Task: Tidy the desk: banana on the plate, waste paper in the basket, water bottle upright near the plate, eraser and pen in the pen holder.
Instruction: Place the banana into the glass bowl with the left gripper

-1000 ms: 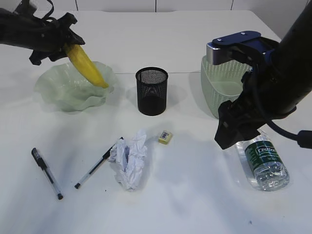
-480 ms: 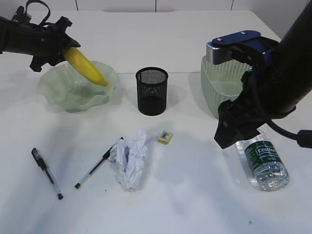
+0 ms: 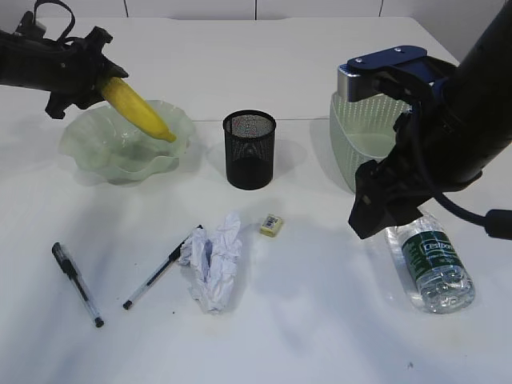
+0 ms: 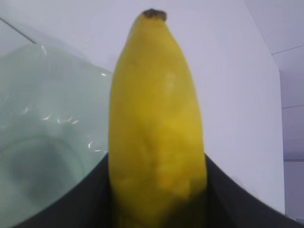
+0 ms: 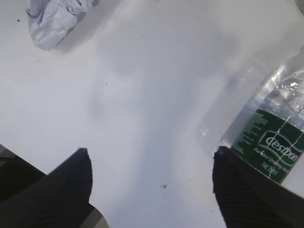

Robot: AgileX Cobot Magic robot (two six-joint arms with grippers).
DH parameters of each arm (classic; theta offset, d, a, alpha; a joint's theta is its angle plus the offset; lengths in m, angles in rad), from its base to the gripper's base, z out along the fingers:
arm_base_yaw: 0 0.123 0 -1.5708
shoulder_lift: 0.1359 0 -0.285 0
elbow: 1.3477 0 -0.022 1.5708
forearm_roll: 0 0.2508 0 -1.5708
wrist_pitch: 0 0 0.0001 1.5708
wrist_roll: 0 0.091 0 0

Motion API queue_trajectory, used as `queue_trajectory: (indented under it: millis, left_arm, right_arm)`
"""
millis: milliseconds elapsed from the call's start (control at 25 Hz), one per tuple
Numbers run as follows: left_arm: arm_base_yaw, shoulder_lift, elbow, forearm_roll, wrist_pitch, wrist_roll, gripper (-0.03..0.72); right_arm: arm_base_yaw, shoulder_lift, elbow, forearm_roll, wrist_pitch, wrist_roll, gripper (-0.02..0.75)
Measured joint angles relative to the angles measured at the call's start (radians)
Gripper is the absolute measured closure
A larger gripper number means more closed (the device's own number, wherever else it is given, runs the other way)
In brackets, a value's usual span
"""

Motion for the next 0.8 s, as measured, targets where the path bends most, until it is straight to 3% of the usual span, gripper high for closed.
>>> queue_trajectory:
  millis: [240, 800]
  left_arm:
    - [0.002, 0.002, 0.000, 0.012, 0.020, 0.000, 0.370]
    - [0.015, 0.070, 0.000, -0.114, 0.024, 0.000, 0.370]
  right_arm:
    - [0.000, 0.000, 0.000, 0.000, 0.000, 0.000, 0.150]
    - [0.000, 0.000, 0.000, 0.000, 0.000, -0.002, 0.150]
